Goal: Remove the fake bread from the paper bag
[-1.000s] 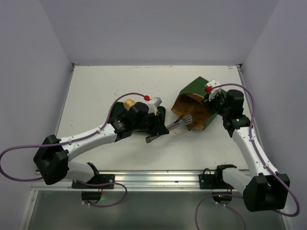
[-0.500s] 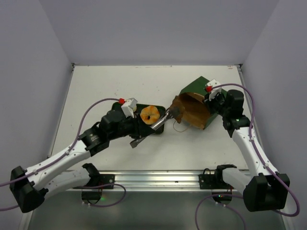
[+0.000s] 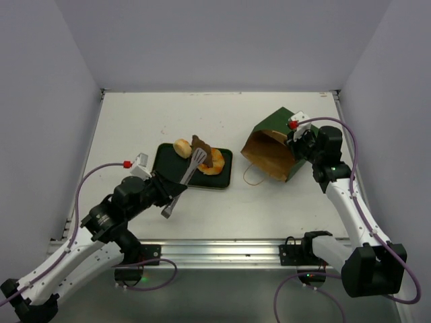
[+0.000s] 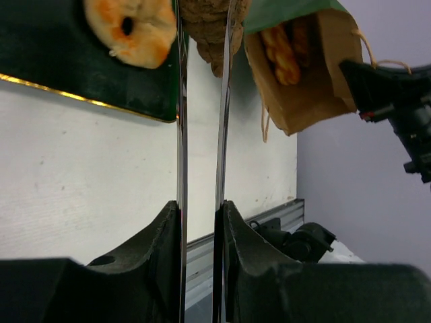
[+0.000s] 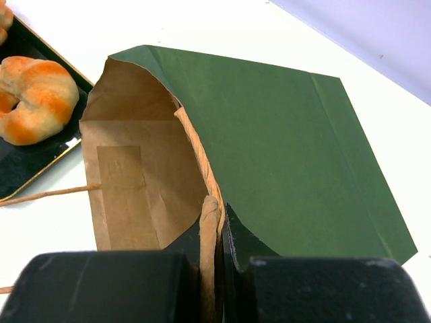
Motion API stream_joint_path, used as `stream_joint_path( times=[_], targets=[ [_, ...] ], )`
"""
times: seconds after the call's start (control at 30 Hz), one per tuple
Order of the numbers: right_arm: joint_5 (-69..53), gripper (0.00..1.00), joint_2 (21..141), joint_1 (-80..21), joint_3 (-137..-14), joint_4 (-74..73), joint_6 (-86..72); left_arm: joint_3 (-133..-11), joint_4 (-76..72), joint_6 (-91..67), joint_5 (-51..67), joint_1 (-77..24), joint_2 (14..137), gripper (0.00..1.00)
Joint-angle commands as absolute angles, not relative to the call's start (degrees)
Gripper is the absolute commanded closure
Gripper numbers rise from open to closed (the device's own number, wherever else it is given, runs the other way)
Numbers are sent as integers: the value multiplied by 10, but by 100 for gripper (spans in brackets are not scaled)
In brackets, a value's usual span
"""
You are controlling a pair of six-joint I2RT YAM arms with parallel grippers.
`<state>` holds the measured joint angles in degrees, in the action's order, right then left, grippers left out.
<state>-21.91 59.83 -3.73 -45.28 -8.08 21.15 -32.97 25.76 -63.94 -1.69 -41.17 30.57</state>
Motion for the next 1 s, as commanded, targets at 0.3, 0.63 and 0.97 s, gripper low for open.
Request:
stream_joint_path(
  times=[0.3, 0.63, 0.97],
  targets=[
    [-208, 100, 581, -35, -451, -53, 200, -329, 426, -821, -163, -406, 257, 100],
    [-207, 100, 581, -36, -450, -53, 200, -329, 392, -828, -153, -403, 331, 100],
    [-206, 100, 581, -35, -450, -52, 200, -303, 346, -824, -133, -388, 352, 82]
  ],
)
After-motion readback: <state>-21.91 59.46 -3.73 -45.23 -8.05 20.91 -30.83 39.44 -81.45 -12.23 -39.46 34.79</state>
